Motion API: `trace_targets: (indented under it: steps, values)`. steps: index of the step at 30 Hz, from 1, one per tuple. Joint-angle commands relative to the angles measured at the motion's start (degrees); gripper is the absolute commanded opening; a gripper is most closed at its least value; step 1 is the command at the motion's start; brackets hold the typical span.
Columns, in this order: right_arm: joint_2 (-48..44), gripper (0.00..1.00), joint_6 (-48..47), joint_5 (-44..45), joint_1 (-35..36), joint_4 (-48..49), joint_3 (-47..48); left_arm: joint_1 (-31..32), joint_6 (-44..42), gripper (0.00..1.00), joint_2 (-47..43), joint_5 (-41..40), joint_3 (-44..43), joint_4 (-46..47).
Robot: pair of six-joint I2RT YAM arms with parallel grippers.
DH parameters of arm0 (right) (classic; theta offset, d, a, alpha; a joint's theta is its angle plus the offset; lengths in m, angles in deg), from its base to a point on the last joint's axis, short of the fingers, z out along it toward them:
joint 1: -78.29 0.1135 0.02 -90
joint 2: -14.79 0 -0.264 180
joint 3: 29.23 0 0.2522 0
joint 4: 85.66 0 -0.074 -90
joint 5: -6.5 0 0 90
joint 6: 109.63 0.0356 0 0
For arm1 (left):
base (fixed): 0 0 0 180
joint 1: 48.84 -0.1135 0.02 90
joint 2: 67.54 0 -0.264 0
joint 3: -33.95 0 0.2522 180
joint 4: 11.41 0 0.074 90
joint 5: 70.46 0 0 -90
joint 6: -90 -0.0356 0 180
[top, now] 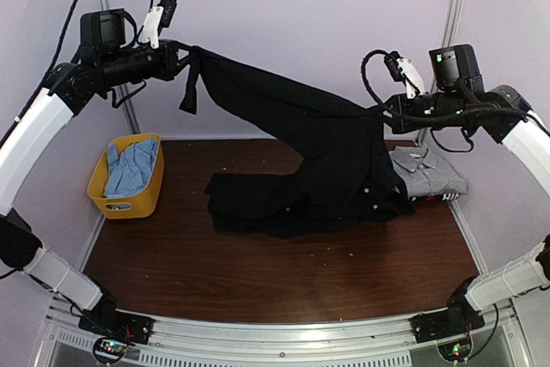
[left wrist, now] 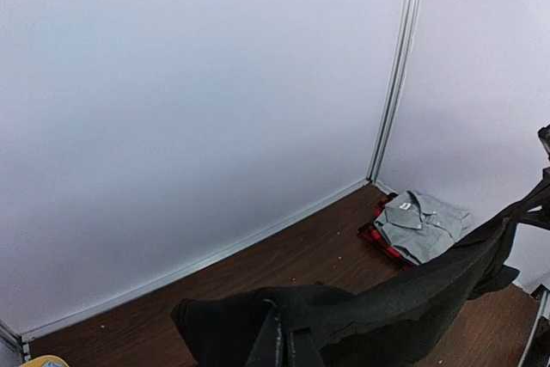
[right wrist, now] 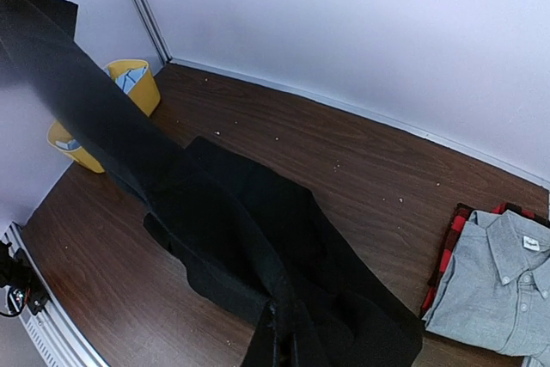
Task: Fold and stack the long sleeve shirts
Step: Place the crumpled shirt at the center of the board.
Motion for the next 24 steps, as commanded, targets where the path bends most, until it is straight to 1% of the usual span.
trace_targets:
  steps: [1, 5, 8, 13, 14, 17, 18, 20, 21, 22, 23, 24]
  values:
    - [-0.9, 0.00, 2.4, -2.0, -0.3, 3.5, -2.3, -0.5, 0.2, 0.00, 4.0, -2.9, 1.2, 1.9]
    - [1.6, 0.00, 4.2, -1.2, -1.0, 6.0, -2.2, -0.6, -0.4, 0.00, 8.7, -7.6, 0.3, 2.8]
    - [5.1, 0.00, 5.8, -1.8, -4.3, 9.5, -1.3, -1.2, -0.7, 0.00, 14.3, -10.1, -3.8, 2.6]
    - [14.9, 0.00, 10.2, -2.8, -12.9, 16.8, 2.7, -3.5, 0.8, 0.00, 27.8, -10.1, -15.2, 2.0]
    - [17.4, 0.00, 11.3, -2.9, -14.5, 18.2, 3.8, -3.9, 1.0, 0.00, 32.1, -10.1, -17.5, 2.1]
    - [26.1, 0.00, 14.0, -0.9, -19.0, 20.3, 8.4, -4.8, 1.9, 0.00, 41.5, -8.9, -25.3, 1.6]
    - [28.8, 0.00, 15.0, 0.3, -20.7, 21.3, 9.5, -5.0, 2.4, 0.00, 43.9, -7.9, -27.2, 1.7]
    - [33.2, 0.00, 17.2, -0.1, -23.8, 23.4, 10.3, -5.3, 3.4, 0.01, 46.9, -5.3, -28.3, 3.3]
    - [34.9, 0.00, 18.2, -1.0, -25.0, 24.4, 10.0, -5.4, 3.7, 0.06, 47.7, -4.3, -27.9, 4.3]
    - [36.4, 0.00, 18.6, -1.8, -26.0, 25.1, 9.9, -5.4, 4.0, 0.21, 48.2, -3.6, -27.3, 5.1]
    - [38.3, 0.00, 18.7, -2.2, -26.7, 25.2, 9.9, -5.4, 4.2, 0.39, 48.3, -3.3, -26.3, 5.9]
    - [39.4, 0.08, 18.5, -2.7, -27.2, 24.9, 9.9, -5.5, 4.4, 0.54, 48.3, -3.5, -25.4, 6.2]
